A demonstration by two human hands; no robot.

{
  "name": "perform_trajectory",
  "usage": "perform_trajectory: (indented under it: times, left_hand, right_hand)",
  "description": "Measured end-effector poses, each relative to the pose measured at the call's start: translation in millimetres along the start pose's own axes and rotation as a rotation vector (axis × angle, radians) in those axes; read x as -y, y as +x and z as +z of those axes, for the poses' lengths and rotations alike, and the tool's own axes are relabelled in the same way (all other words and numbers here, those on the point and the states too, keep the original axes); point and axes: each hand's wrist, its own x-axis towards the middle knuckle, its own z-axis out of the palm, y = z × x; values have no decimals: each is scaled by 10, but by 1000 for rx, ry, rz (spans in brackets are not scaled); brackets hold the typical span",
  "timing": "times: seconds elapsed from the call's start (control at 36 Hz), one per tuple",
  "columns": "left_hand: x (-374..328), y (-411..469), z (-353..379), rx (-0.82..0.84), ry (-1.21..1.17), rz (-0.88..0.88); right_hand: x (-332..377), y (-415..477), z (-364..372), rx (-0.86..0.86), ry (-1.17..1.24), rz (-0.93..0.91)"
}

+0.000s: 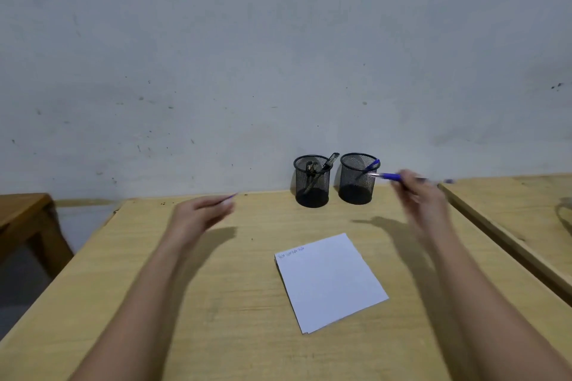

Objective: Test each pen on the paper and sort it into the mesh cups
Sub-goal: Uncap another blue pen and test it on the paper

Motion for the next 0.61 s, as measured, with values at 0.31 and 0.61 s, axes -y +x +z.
perform_trajectory:
  times: [0.31,0.61]
  left_hand:
    - [479,-1,545,102,272,-10]
    - [600,225,661,208,764,214]
  right_hand:
    - [-374,-121,125,125,-194,69]
    - [-584,-216,164,264,-292,192]
